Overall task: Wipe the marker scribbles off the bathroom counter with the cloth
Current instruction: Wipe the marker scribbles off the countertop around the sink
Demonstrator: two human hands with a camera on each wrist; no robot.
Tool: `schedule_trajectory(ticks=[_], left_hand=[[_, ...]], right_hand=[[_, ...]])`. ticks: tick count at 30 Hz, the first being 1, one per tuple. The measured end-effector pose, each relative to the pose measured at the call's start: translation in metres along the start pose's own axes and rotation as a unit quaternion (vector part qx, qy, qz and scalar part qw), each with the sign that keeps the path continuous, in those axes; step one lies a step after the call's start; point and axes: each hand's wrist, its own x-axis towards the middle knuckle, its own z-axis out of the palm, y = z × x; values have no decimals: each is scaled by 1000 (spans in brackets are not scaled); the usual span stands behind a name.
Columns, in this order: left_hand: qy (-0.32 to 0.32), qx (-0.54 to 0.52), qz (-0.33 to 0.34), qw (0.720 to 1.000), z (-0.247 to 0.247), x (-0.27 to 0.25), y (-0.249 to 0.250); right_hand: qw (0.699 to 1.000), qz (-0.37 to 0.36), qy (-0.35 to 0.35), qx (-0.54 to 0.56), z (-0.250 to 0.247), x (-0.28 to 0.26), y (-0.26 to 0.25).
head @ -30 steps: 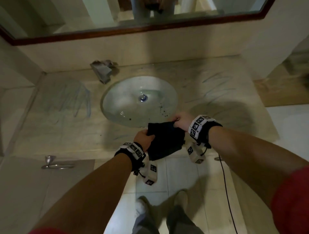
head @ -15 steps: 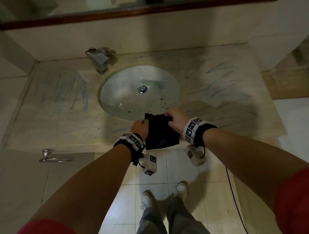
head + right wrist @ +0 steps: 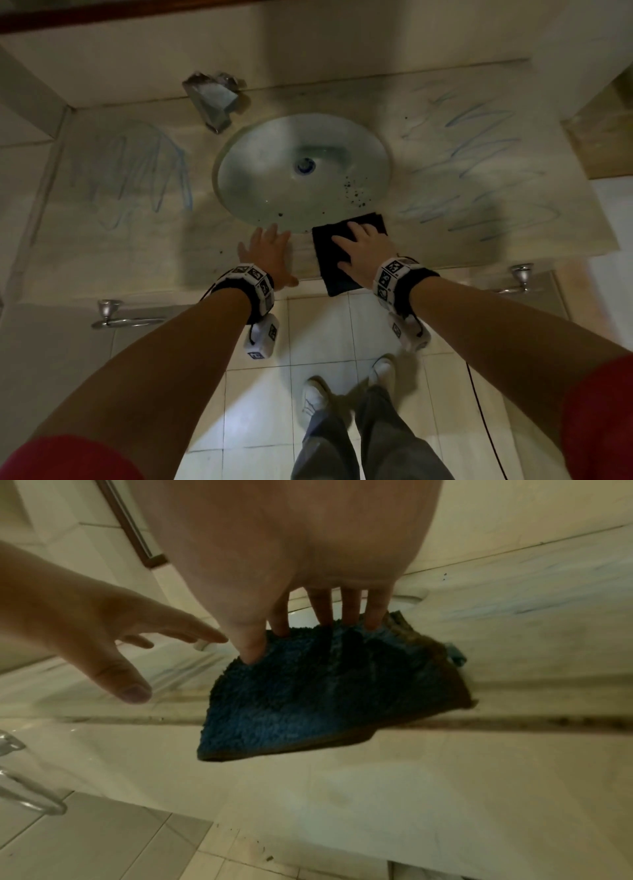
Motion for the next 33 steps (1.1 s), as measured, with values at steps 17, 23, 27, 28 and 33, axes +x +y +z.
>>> schedule_trajectory(ticks=[17, 23, 27, 28, 33], left_hand=[[17, 62, 86, 994, 4, 22, -15], [20, 64, 92, 994, 3, 24, -16], [18, 66, 86, 994, 3, 24, -15], [16, 67, 86, 994, 3, 24, -14], [11, 66, 79, 995, 1, 20, -13]], right_hand=[[998, 56, 9, -21, 51, 2, -46], [998, 67, -6, -14, 43, 27, -48], [996, 91, -18, -4, 29, 59, -53], [996, 89, -20, -5, 27, 62, -54], [997, 73, -23, -19, 32, 43, -58]])
